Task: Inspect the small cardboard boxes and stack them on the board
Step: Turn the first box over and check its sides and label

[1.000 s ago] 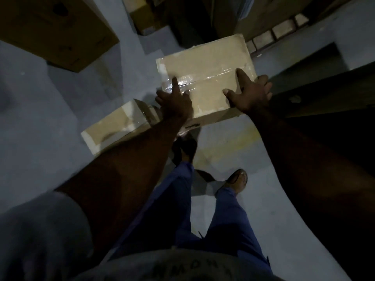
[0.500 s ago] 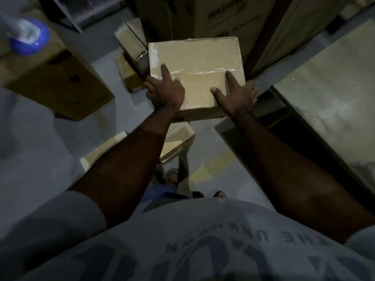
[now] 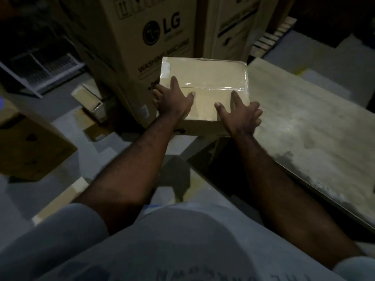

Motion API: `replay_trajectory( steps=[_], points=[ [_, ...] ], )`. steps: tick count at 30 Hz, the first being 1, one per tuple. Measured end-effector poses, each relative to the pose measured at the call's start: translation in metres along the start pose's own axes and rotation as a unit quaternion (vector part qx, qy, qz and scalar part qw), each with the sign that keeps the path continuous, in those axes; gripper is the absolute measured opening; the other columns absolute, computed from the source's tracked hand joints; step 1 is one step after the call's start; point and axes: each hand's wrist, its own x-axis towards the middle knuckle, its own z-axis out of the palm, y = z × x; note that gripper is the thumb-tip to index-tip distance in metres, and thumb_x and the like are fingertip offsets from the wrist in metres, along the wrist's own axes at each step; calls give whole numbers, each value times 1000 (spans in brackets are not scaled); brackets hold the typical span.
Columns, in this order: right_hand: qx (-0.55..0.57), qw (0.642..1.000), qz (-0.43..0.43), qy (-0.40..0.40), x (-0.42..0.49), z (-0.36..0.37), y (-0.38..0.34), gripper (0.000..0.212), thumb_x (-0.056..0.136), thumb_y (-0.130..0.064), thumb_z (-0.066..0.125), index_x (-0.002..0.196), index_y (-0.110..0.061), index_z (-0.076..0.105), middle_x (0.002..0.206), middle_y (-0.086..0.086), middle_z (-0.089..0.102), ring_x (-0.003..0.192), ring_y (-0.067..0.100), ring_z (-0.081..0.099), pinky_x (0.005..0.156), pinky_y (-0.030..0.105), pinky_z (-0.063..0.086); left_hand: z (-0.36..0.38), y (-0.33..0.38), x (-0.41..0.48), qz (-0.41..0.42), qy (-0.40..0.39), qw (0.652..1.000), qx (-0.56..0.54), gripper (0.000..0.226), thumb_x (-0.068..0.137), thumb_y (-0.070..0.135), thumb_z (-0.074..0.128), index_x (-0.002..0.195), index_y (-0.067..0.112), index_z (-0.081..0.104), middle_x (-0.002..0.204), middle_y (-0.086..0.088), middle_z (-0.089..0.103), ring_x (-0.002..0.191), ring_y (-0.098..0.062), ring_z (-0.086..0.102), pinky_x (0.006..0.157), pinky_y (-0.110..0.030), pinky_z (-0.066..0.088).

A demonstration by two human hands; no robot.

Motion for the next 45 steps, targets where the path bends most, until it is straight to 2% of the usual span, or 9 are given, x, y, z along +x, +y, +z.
replay_trajectory(
  steps=[3, 7, 13, 18, 25, 30, 35, 42, 45],
  points=[
    [-9, 998, 52, 19, 5, -20, 44, 74, 88, -77, 56, 152, -43, 40, 140, 19, 39, 124, 42, 41, 106, 52, 35, 19, 39, -12, 65, -74, 995, -8, 96, 82, 72, 63, 159, 37, 18, 152, -20, 23, 138, -39, 25, 111, -53, 36],
    [-14, 991, 123, 53, 13, -38, 94, 73, 89, -76, 56, 152, -43, 41, 141, 21, 39, 124, 43, 41, 106, 53, 34, 51, 81, -20, 147, -147, 978, -20, 97, 84, 63, 70, 161, 37, 15, 157, -19, 17, 145, -40, 17, 113, -54, 37],
    [-22, 974, 207, 86, 41, -52, 143, 73, 89, -76, 55, 152, -42, 41, 139, 21, 39, 123, 43, 41, 106, 54, 35, 96, 142, 2, 248, -218, 944, -26, 105, 79, 58, 79, 161, 36, 18, 158, -20, 22, 146, -42, 20, 117, -45, 31],
    [-37, 957, 265, 112, 70, -57, 172, 72, 89, -75, 54, 151, -42, 42, 139, 21, 39, 123, 44, 40, 105, 55, 34, 134, 188, 25, 318, -266, 910, -20, 101, 79, 55, 80, 160, 34, 23, 155, -21, 25, 143, -41, 24, 115, -44, 34],
    [-64, 940, 320, 103, 93, -72, 217, 76, 91, -72, 53, 155, -37, 34, 143, 25, 37, 126, 47, 39, 107, 57, 36, 184, 238, 35, 385, -346, 855, -20, 89, 88, 47, 74, 160, 35, 23, 155, -19, 25, 142, -40, 23, 115, -43, 31],
    [-64, 939, 323, 100, 105, -91, 250, 76, 93, -71, 53, 157, -34, 31, 145, 26, 36, 128, 47, 39, 107, 56, 35, 206, 273, 23, 394, -342, 853, -31, 89, 89, 46, 73, 161, 29, 22, 154, -21, 27, 141, -40, 25, 115, -43, 30],
    [-50, 946, 312, 73, 116, -106, 296, 80, 94, -70, 54, 160, -32, 28, 146, 26, 34, 129, 46, 38, 107, 53, 35, 231, 300, -3, 371, -336, 865, -38, 89, 90, 42, 74, 161, 27, 23, 154, -20, 28, 142, -39, 24, 117, -44, 29],
    [-50, 968, 245, 31, 120, -120, 351, 82, 92, -75, 52, 157, -30, 31, 144, 26, 37, 128, 46, 39, 103, 55, 39, 252, 304, -40, 326, -321, 889, -30, 81, 94, 38, 71, 160, 22, 28, 158, -24, 26, 147, -42, 20, 117, -44, 27],
    [-63, 974, 215, 22, 121, -121, 360, 81, 93, -76, 48, 156, -27, 32, 143, 27, 37, 127, 45, 39, 100, 55, 42, 253, 304, -44, 318, -316, 893, -12, 70, 98, 40, 65, 158, 23, 33, 162, -24, 18, 148, -43, 19, 118, -47, 27]
  ],
)
